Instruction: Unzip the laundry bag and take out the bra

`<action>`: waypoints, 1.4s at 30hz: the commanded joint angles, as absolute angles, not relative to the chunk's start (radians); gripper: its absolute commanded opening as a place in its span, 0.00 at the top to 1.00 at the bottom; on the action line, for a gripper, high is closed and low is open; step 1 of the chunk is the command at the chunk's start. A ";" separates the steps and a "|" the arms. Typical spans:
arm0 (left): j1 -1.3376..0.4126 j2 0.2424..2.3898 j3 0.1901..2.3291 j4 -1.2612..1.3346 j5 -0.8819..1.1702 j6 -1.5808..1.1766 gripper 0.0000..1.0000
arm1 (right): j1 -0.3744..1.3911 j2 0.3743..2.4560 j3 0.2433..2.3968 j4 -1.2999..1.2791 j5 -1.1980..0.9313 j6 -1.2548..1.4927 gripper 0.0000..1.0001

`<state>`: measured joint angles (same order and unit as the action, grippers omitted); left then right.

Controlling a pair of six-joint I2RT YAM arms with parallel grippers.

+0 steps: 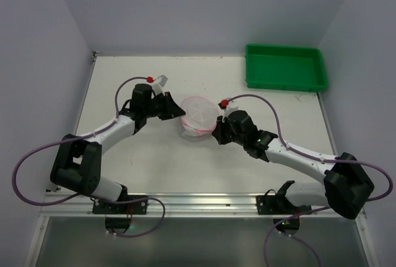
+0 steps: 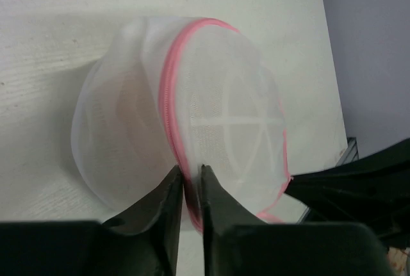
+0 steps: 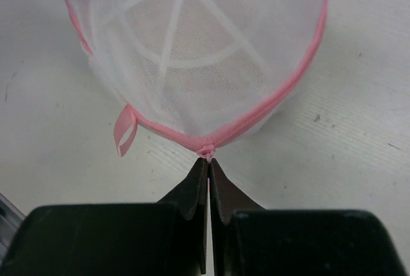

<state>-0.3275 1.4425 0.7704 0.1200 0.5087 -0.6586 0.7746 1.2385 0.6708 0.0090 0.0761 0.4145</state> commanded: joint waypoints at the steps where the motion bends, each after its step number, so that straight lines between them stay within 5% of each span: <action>1: -0.285 1.480 0.891 0.017 0.520 -0.500 0.75 | 0.790 1.267 0.732 -0.003 0.019 0.434 1.00; 4: -0.285 1.465 0.923 0.040 0.482 -0.592 0.08 | 0.844 1.310 0.796 0.063 0.034 0.527 1.00; 5: -0.285 1.438 0.928 0.016 0.456 -0.612 0.00 | 0.860 1.325 0.813 0.075 0.046 0.547 1.00; 13: -0.307 1.154 0.712 -0.046 0.278 -0.823 0.00 | 0.923 1.489 0.977 0.135 0.129 0.667 1.00; 22: -0.393 1.078 0.566 0.060 0.222 -0.972 0.00 | 0.940 1.540 0.997 0.146 0.124 0.669 1.00; 27: -0.411 1.144 0.568 0.138 0.230 -1.012 0.12 | 0.945 1.543 0.993 0.144 0.120 0.661 1.00; 30: -0.413 1.178 0.549 0.225 0.239 -1.052 0.30 | 0.946 1.537 0.980 0.135 0.115 0.652 1.00; 33: -0.416 1.219 0.555 0.276 0.245 -1.071 0.53 | 0.946 1.522 0.962 0.137 0.118 0.646 1.00; 37: -0.419 1.256 0.575 0.288 0.268 -1.066 0.96 | 0.945 1.465 0.911 0.120 0.147 0.611 1.00; 42: -0.399 1.273 0.675 0.129 0.235 -0.858 1.00 | 0.869 1.352 0.767 0.101 0.190 0.542 1.00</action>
<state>-0.4210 1.2564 0.5869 0.1898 0.2771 -1.0058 0.9287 1.4509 0.8425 0.1020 0.1410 0.6014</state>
